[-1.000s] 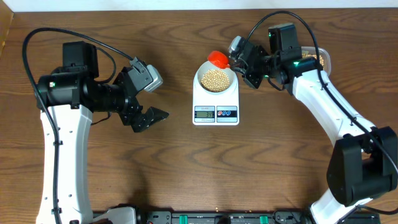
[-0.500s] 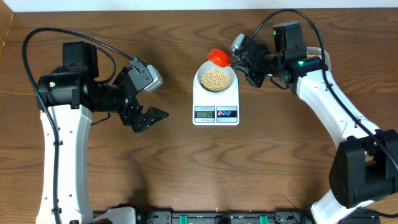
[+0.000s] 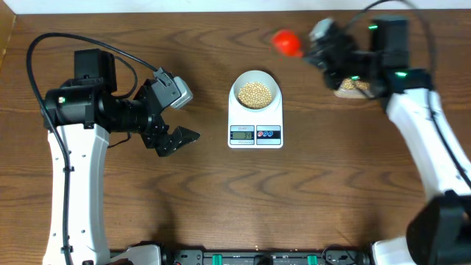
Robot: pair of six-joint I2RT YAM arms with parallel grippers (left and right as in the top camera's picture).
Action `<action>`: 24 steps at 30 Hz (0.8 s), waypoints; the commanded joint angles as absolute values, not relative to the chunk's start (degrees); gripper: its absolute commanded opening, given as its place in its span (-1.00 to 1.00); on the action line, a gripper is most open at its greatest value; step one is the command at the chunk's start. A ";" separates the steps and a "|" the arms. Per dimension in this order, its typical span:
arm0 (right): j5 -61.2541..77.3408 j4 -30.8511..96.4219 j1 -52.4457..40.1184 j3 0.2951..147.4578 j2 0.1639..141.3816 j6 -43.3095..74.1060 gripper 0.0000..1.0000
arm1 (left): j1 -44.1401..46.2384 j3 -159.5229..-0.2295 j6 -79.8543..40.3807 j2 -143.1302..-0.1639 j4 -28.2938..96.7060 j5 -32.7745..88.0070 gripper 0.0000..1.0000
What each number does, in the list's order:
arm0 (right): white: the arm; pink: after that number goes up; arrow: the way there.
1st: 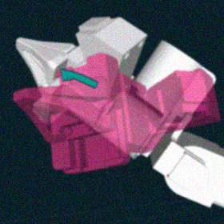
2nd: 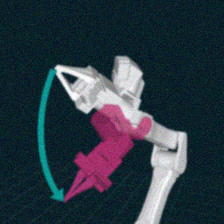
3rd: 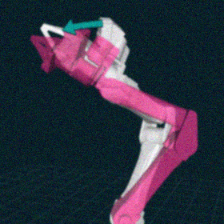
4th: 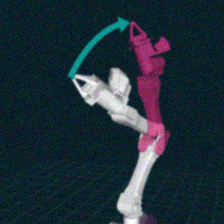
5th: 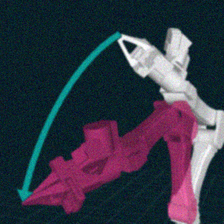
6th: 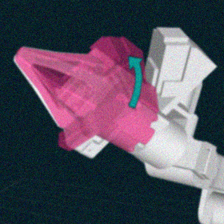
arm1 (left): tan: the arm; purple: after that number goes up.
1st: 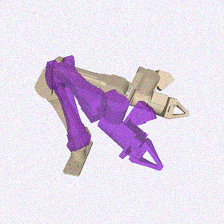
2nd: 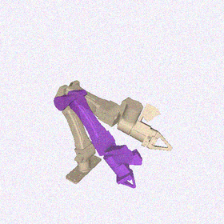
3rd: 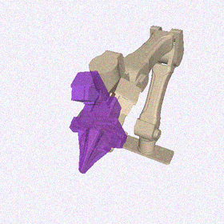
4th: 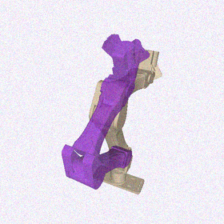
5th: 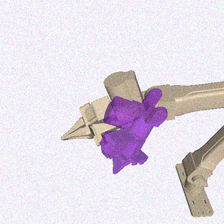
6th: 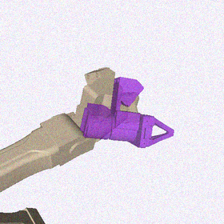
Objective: Scoop item into bowl and weigh 50g on scale
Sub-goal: 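Move the empty red scoop back to the soybean tub with the right gripper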
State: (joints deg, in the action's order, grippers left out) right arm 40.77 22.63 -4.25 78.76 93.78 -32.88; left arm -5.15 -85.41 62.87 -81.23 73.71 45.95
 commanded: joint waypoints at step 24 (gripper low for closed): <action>-14.72 36.86 -1.91 78.83 98.61 -29.47 -0.97 | -5.30 -85.08 63.42 -81.23 74.11 45.80 0.96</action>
State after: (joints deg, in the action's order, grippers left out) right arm -5.15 36.67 -0.08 78.78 96.25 -27.94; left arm -5.15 -85.41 62.87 -81.23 73.71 45.93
